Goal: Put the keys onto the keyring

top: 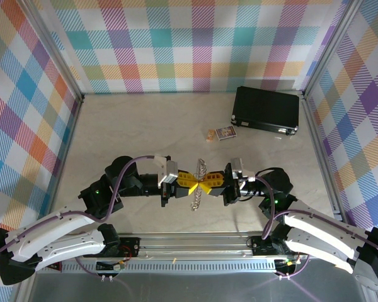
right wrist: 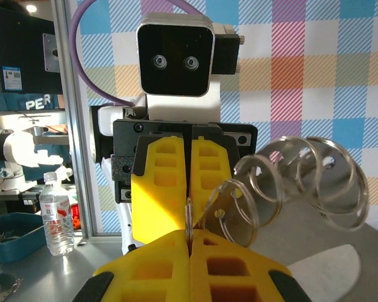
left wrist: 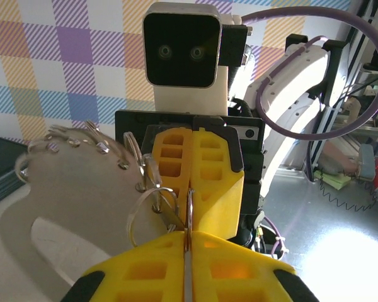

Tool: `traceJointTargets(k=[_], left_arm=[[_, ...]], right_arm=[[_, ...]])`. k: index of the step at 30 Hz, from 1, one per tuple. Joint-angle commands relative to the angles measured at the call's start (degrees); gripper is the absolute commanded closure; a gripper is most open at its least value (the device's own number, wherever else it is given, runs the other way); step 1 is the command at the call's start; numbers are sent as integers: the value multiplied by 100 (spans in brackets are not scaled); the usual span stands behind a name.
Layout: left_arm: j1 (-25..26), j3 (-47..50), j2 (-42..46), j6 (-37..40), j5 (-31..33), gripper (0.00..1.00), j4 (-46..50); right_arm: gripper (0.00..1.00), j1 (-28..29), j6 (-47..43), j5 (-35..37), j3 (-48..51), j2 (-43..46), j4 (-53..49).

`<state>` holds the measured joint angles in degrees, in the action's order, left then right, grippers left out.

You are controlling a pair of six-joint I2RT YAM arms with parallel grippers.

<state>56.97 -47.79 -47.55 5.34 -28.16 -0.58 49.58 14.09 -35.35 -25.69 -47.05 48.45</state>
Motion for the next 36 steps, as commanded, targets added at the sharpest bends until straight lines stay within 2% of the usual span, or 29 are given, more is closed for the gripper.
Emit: traceJointTargets(k=[1, 5, 9, 20, 27, 36], left_arm=[[70, -162, -41, -15, -129, 92, -320], [73, -159, -14, -16, -122, 92, -302], [75, -152, 2, -16, -113, 87, -285], [69, -169, 105, 57, -45, 85, -145], [71, -206, 167, 142, 30, 77, -30], [72, -150, 136, 193, 56, 80, 22]], right_arm=[[100, 34, -127, -62, 21, 22, -19], [100, 35, -143, -129, -4, 7, -85], [100, 34, -143, -141, -6, -24, -90], [100, 34, -176, -90, -6, 12, -221], [100, 35, -186, -83, -12, 33, -247], [100, 38, -130, -145, 3, 89, -249]])
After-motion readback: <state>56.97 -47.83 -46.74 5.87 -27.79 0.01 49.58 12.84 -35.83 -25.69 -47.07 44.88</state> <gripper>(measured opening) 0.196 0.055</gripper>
